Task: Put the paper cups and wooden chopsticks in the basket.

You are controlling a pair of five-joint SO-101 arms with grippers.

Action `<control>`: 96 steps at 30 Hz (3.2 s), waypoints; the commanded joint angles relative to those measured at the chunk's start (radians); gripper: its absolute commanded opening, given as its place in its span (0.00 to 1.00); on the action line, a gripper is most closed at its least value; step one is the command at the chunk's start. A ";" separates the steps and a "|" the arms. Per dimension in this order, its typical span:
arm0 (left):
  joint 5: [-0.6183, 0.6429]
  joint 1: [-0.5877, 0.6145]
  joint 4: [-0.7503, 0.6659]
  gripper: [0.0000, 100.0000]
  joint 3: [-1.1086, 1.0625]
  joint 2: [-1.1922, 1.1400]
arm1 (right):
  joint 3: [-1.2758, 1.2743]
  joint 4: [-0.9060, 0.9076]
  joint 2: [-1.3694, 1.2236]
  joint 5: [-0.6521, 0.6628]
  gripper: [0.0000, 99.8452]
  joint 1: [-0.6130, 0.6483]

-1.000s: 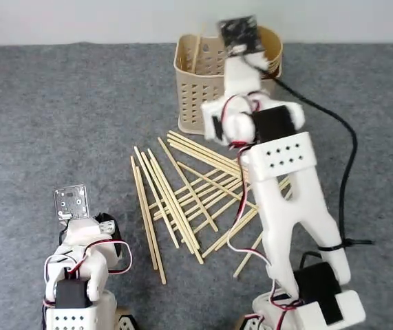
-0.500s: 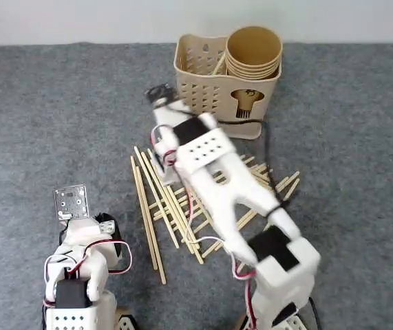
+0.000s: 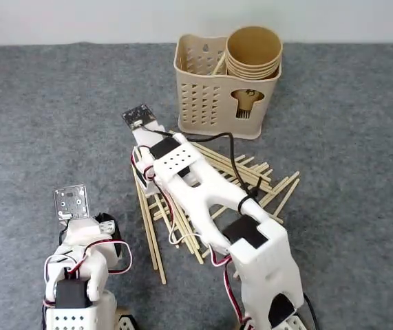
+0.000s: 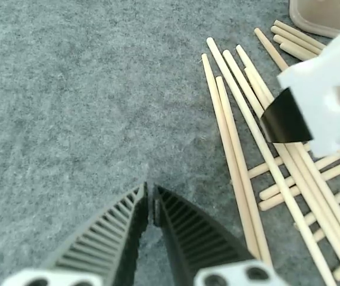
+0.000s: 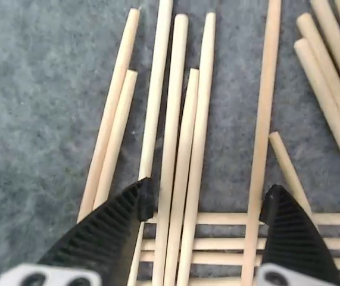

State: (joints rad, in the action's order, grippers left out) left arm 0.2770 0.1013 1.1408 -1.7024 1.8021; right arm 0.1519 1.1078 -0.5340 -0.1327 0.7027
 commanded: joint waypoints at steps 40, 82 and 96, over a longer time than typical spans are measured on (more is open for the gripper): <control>-0.005 0.002 0.003 0.01 0.019 0.014 | 0.052 0.088 0.384 0.054 0.01 -0.114; -0.005 0.002 0.003 0.01 0.019 0.014 | 0.054 -0.831 0.648 0.054 0.01 -0.321; -0.005 0.002 0.003 0.01 0.019 0.014 | 0.054 -1.173 0.417 0.196 0.01 -0.367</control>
State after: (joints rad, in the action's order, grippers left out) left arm 0.2770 0.1013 1.1408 -1.7024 1.8021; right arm 0.1580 0.0215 -0.0875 0.0238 0.3560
